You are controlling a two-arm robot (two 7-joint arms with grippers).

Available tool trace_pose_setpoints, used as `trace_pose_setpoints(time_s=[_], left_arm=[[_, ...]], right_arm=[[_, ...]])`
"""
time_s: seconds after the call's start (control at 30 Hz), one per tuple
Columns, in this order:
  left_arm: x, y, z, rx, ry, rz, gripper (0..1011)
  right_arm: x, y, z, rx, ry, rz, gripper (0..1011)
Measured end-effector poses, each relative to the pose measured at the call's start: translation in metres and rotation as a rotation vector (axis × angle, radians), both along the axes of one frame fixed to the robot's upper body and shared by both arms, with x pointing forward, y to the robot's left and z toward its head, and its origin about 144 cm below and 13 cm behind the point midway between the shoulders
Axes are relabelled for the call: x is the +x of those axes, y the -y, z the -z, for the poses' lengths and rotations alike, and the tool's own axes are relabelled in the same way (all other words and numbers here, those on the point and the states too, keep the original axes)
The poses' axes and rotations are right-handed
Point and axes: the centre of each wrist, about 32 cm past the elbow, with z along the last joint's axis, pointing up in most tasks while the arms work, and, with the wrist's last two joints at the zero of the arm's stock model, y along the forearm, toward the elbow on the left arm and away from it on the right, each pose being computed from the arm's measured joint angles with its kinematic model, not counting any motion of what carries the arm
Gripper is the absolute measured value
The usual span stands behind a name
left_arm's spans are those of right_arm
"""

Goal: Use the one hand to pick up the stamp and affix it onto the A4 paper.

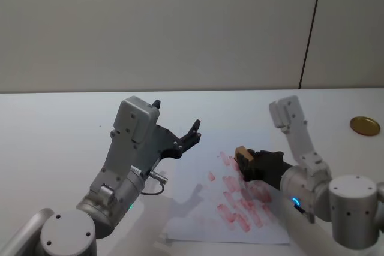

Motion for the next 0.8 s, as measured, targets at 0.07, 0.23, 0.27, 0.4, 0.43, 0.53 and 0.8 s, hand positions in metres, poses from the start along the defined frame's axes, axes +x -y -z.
trace_pose_setpoints(time_s=[0.07,0.23,0.27,0.4,0.43,0.53,0.8], left_arm=[[0.0,0.0,0.0,0.0,0.0,0.0,993],[0.0,0.0,0.0,0.0,0.0,0.0,993],[0.0,0.0,0.0,0.0,0.0,0.0,993],[0.0,0.0,0.0,0.0,0.0,0.0,993],[0.0,0.0,0.0,0.0,0.0,0.0,993],[0.0,0.0,0.0,0.0,0.0,0.0,993],[0.0,0.0,0.0,0.0,0.0,0.0,993]], right_arm=[[0.002,-0.002,0.0,-0.01,-0.01,-0.002,219],[0.007,-0.008,0.001,-0.032,-0.049,-0.004,219],[0.008,-0.009,0.001,-0.033,-0.052,-0.004,219],[0.012,-0.011,0.0,-0.04,-0.075,-0.002,219],[0.013,-0.011,0.0,-0.042,-0.081,-0.002,218],[0.016,-0.013,0.0,-0.046,-0.102,-0.002,219],[0.02,-0.016,0.001,-0.046,-0.134,-0.004,219]])
